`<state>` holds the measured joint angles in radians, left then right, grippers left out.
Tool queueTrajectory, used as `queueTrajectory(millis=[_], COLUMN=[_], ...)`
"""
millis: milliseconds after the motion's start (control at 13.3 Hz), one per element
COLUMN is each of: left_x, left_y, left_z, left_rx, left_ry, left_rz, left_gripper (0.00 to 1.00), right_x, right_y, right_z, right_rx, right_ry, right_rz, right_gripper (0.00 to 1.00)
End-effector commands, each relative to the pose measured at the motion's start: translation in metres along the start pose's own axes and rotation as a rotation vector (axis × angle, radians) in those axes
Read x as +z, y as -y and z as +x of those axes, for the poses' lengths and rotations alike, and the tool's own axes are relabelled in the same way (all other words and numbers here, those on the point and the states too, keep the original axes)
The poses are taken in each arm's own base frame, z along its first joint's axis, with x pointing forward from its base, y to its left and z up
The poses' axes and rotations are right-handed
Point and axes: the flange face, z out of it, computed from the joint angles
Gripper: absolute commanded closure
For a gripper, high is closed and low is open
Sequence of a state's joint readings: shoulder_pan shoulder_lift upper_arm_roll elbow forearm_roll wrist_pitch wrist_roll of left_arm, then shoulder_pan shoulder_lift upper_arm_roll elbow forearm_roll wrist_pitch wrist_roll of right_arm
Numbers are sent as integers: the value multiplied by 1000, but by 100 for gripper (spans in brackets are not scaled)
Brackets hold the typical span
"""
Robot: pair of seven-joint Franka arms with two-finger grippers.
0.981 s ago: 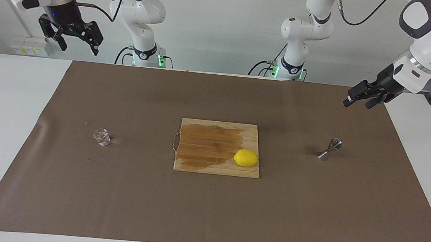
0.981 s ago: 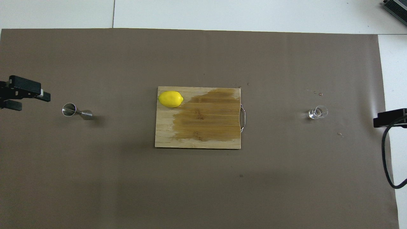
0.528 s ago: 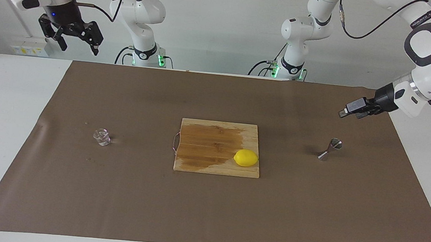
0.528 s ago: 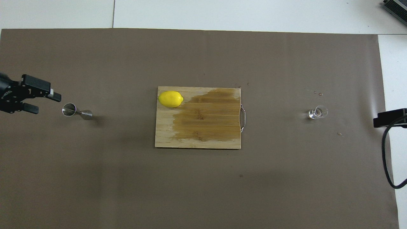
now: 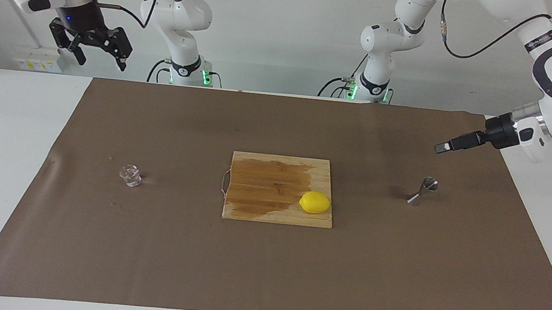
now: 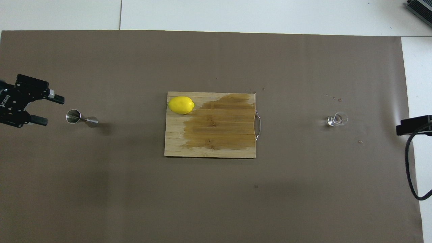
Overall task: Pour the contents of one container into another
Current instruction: 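Open the left gripper and move it toward the small metal cup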
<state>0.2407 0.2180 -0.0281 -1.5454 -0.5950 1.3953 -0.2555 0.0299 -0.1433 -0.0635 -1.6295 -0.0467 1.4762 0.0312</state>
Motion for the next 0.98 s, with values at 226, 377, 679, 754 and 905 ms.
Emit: queueTrajectory(millis=[226,377,679,754,905], left_x=[2,8,17,21,28], left_y=[16,34,65,75,85], left_z=[26,44,69,76,87], left_rx=[-369,-400,-472,-495,-533], left_ry=[264,307,414,444,480], left_rz=[-169,-178,-254,-270,-300], left_gripper=[0,0,0,0,0], right_x=[0,0,0,0,0], right_y=[0,0,0,0,0], right_z=[-1,-1,-1,-1,-1], right_rx=[20,20,20,20,20], right_ry=[13,13,13,13,13], right_rz=[3,3,3,3,3], right_gripper=[0,0,0,0,0])
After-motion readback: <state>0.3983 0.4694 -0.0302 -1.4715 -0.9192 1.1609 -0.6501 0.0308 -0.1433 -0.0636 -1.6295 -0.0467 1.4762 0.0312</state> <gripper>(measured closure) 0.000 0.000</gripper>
